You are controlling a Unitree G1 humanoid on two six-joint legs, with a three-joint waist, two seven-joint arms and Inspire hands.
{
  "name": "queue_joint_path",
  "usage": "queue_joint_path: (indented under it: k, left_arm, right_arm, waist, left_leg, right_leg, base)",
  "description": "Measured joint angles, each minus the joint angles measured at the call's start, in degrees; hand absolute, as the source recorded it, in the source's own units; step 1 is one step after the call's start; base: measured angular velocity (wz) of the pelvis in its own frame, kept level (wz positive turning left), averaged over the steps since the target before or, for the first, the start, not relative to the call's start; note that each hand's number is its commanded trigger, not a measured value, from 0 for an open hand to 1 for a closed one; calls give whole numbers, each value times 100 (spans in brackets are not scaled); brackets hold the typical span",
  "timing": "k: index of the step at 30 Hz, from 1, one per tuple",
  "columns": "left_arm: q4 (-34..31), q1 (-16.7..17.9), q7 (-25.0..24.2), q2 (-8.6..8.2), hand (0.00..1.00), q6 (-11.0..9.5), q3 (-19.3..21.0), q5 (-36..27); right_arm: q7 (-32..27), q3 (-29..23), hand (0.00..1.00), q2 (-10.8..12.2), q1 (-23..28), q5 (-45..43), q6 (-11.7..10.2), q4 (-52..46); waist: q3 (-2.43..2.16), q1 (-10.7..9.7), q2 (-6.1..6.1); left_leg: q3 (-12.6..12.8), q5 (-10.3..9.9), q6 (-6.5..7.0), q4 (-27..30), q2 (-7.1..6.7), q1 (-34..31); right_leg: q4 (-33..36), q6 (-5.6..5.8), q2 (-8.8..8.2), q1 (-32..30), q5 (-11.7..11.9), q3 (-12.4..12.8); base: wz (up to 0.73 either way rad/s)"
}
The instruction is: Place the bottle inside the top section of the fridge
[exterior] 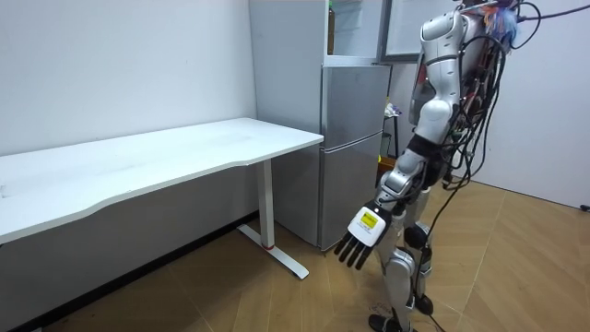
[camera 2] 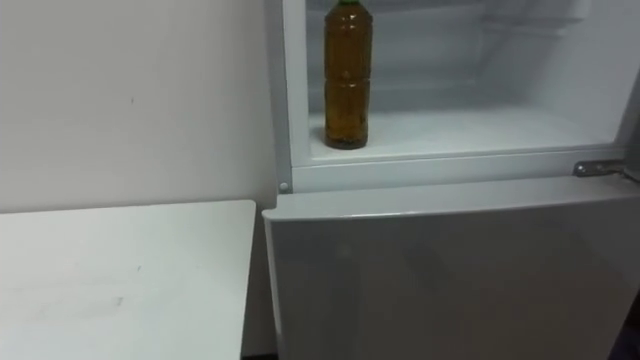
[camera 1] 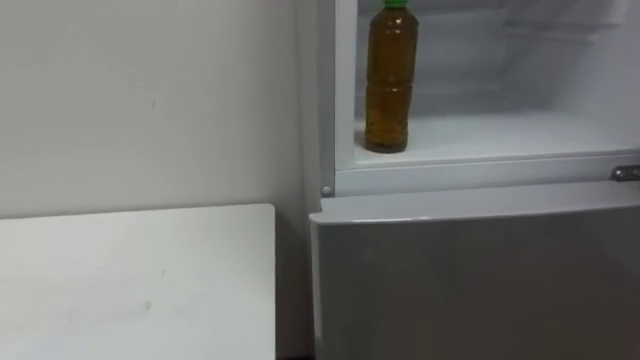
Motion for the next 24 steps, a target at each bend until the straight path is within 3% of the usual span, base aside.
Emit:
queue_joint_path:
  k: [5, 9, 18, 23, 24]
  left_arm:
    - [-20, 46, -97, 53, 0, -11, 202, 33]
    - [-141, 151, -112, 58, 0, -27, 465, 31]
    - [-233, 152, -100, 79, 0, -125, 571, 32]
    - [-235, 172, -105, 81, 0, -125, 607, 34]
    - [-234, 176, -108, 81, 0, -125, 630, 26]
  right_arm:
    - [-240, -380, 0, -77, 1, 448, -7, -357]
    - [-460, -825, 0, -216, 16, 548, -64, -865]
    - [-974, -1325, 0, -718, -285, 426, -237, -1343]
    - [-1286, -1594, 0, -1051, -424, 228, -282, -1836]
    - [-1337, -1681, 0, -1147, -496, 248, -309, -1954]
  waist:
    - [-5, -22, -49]
    - [-4, -48, -155]
    - [29, -84, -431]
    - [39, -94, -455]
    - [22, -117, -500]
  left_leg:
    - [0, 0, 0, 4, -13, -45]
    - [-1, 2, 0, 8, -17, -81]
    - [-9, 1, 1, 15, -17, -103]
    - [-3, 0, 3, 1, -17, -193]
    - [-1, 0, 3, 2, -17, -197]
  right_leg:
    - [2, 8, -11, -42, -11, -10]
    - [-1, 10, -12, -80, -15, 5]
    - [-12, 12, -7, -97, -19, 19]
    - [14, 14, 2, -214, -18, 36]
    - [23, 14, 0, -218, -18, 13]
  base:
    - [0]
    - [-1]
    - [0]
    - [0]
    - [0]
